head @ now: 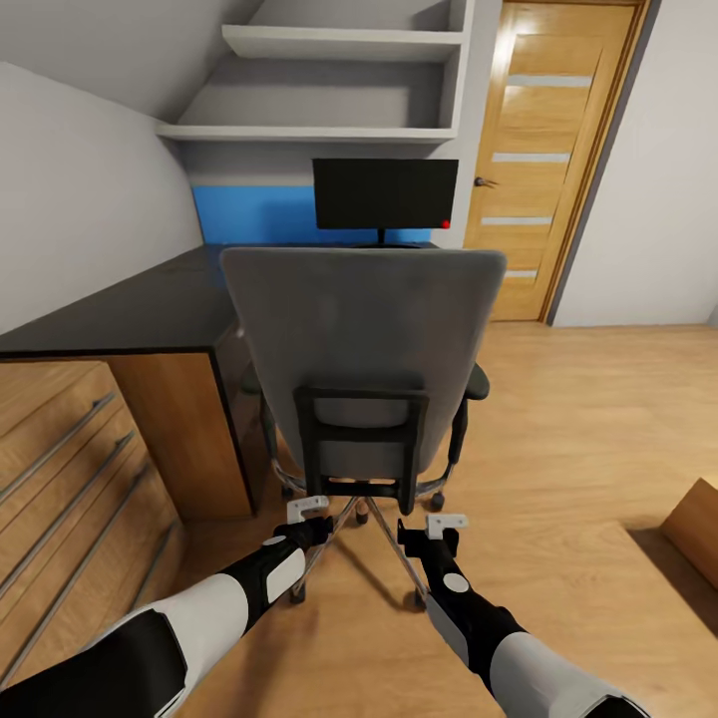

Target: In the bedroom, organize the workspace by keeping the computer under the desk, ensuring the monitor is on the desk, placing the keyboard on the desk next to the monitor, placing the mouse on the desk next to the keyboard, moving the folder from the swivel chair onto the desk next to the mouse, stacking the notebook on top of the folder with the pen on top of the notebook, and positioning the swivel chair next to the desk.

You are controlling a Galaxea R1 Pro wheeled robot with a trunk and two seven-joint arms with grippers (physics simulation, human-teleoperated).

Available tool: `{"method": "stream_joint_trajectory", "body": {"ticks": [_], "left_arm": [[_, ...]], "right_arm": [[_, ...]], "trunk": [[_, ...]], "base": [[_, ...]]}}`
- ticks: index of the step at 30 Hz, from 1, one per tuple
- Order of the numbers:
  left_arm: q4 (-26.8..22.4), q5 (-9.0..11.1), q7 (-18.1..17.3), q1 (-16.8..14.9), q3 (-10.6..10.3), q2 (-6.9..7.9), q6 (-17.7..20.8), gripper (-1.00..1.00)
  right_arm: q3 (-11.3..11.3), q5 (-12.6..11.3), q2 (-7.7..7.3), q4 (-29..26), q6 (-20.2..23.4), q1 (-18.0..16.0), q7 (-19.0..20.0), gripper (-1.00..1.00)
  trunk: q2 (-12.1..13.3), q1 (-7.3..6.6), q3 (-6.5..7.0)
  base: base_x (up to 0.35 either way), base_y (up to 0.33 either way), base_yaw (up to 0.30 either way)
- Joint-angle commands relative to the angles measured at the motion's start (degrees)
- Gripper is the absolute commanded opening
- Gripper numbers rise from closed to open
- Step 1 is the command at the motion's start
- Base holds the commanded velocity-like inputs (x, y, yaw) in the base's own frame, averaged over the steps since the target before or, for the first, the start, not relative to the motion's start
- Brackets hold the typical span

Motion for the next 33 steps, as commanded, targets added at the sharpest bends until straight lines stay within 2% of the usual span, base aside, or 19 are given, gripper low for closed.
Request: {"method": "stream_joint_trajectory", "body": {"ticks": [1,33], "left_arm": [[0.0,0.4,0.3,0.0,-0.3,0.02,-0.2,1.00],[0.0,0.6,0.3,0.0,-0.3,-0.05,-0.2,1.00]], "right_arm": [[0.3,-0.1,-0.03,0.0,-0.3,-0.1,-0.4,1.00],[0.3,-0.1,-0.03,0.0,-0.3,0.0,-0.4,1.00]], "trunk": [[0.0,0.02,-0.04],[0.0,0.02,-0.04]], "base": [[0.320,0.000,0.007],[0.320,0.000,0.001]]}}
